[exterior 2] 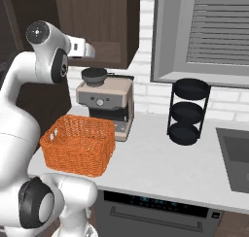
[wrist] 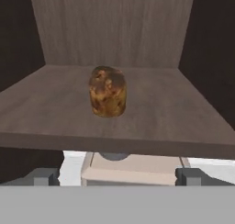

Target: Open the cabinet, pick up the bread from the cabinet and place it in the basket. Then move the basket to the dining counter.

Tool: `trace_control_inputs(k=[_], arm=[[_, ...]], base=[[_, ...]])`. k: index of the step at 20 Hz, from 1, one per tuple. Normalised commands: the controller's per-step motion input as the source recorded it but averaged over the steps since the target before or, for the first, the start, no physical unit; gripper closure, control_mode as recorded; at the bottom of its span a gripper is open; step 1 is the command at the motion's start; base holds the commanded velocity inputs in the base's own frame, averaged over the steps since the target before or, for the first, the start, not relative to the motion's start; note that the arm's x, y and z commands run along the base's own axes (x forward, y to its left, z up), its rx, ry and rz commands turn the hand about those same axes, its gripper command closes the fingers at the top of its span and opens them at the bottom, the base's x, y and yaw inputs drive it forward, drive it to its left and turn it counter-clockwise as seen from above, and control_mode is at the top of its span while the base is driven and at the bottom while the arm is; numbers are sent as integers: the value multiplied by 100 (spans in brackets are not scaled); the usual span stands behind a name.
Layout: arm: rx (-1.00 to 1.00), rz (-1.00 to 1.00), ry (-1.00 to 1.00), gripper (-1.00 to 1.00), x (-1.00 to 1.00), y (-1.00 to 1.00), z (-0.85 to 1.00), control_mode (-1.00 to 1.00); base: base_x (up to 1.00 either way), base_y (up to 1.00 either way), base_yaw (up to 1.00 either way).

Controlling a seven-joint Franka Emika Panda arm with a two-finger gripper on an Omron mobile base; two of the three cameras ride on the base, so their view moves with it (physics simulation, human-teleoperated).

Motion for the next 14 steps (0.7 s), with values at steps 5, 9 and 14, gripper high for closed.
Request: trace_control_inputs(k=[5, 9, 14], arm=[[2, 1, 0, -100, 52, 3, 0, -100], [0, 0, 0, -100, 51, 10, 0, -100], [0, 0, 0, -100, 39, 18, 0, -100]], base=[[0, 0, 0], [0, 0, 0], [0, 0, 0]])
